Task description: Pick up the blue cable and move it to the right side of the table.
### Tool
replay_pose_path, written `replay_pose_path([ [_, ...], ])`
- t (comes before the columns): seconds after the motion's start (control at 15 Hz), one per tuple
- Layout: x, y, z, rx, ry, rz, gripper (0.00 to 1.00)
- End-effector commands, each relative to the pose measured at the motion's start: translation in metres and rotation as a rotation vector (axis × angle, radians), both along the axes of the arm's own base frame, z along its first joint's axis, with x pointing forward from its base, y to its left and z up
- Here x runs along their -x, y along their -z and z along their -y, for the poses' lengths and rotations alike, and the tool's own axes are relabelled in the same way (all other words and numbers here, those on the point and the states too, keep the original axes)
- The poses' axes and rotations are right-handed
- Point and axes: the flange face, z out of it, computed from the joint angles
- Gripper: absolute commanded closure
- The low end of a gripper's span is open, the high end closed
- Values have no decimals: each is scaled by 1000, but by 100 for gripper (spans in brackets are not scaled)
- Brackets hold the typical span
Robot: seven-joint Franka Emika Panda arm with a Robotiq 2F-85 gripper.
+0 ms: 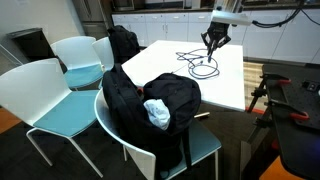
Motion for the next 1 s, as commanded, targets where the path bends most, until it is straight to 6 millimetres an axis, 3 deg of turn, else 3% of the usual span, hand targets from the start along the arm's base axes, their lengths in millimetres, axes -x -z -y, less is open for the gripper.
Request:
replay_pose_path([
  [0.0, 26, -70, 23, -87, -109, 72, 98],
  [0.13, 41, -107, 41, -138, -179, 80, 98],
  [0.27, 54, -132, 53, -178, -268, 57, 98],
  [0.47, 76, -201, 85, -109, -324, -11, 98],
  [0.53, 77, -215, 91, -90, -361, -27, 98],
  [0.93, 75, -292, 82, 11, -582, -83, 98],
])
